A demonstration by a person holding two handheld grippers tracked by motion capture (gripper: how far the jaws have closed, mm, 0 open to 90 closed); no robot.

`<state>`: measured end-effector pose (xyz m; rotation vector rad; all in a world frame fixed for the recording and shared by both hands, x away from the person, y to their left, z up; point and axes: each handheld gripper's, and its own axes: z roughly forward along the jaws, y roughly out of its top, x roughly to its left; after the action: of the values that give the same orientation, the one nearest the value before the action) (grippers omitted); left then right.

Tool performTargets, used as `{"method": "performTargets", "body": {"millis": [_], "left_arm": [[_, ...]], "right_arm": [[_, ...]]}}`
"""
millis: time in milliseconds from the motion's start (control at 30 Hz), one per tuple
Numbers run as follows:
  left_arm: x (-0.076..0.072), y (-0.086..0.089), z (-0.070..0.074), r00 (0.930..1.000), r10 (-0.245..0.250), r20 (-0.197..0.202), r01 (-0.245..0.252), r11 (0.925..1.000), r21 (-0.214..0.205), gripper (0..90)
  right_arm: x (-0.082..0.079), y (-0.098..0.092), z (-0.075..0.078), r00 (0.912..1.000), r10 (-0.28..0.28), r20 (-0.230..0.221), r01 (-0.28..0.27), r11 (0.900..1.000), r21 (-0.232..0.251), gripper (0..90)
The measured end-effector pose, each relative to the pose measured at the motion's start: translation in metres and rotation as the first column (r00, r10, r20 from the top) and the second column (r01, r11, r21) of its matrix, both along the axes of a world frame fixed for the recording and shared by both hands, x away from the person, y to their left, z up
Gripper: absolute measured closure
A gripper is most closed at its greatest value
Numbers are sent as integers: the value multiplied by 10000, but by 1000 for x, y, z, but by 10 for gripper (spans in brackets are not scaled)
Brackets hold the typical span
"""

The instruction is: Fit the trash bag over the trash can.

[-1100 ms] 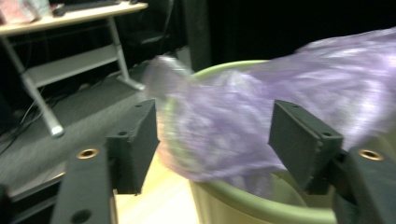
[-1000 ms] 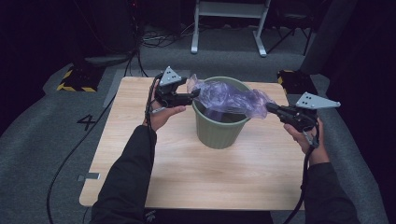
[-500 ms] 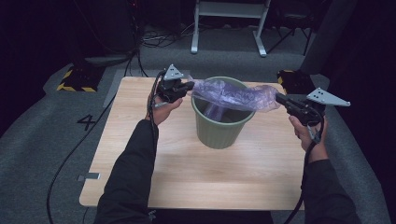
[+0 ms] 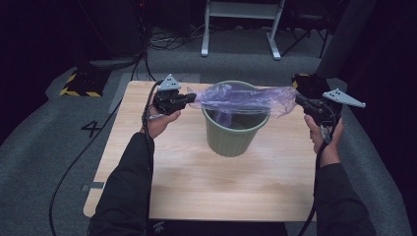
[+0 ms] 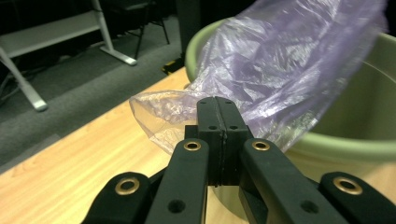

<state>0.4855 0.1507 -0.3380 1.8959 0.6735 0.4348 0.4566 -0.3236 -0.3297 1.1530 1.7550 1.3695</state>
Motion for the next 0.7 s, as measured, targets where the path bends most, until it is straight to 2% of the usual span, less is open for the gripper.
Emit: {"method": "performTargets", "body": {"millis": [167, 333, 400, 467, 633, 700], "left_arm": [[-13, 6, 0, 9992, -404, 21, 404, 9992, -34, 896], [-31, 11, 0, 9941, -1080, 51, 1081, 9938, -256, 896], [-38, 11, -1, 9920, -1264, -9, 1263, 9919, -110, 896], [-47, 12, -3, 9870, -1605, -42, 1604, 9869, -177, 896], [-70, 10, -11, 9774, -2113, -72, 2114, 9771, 239, 896], [-77, 10, -14, 9752, -2213, -11, 2212, 9747, 319, 896]], "right_arm": [[2, 0, 0, 9995, -295, -138, 293, 9995, -124, 900], [4, 0, 1, 9976, -663, -191, 655, 9970, -402, 900], [4, 1, 0, 9968, -762, -239, 750, 9959, -497, 900], [5, 1, 0, 9961, -829, -295, 812, 9952, -545, 900], [5, 1, 0, 9936, -1078, -326, 1053, 9920, -701, 900], [5, 0, 0, 9953, -909, -336, 889, 9944, -571, 900]]}}
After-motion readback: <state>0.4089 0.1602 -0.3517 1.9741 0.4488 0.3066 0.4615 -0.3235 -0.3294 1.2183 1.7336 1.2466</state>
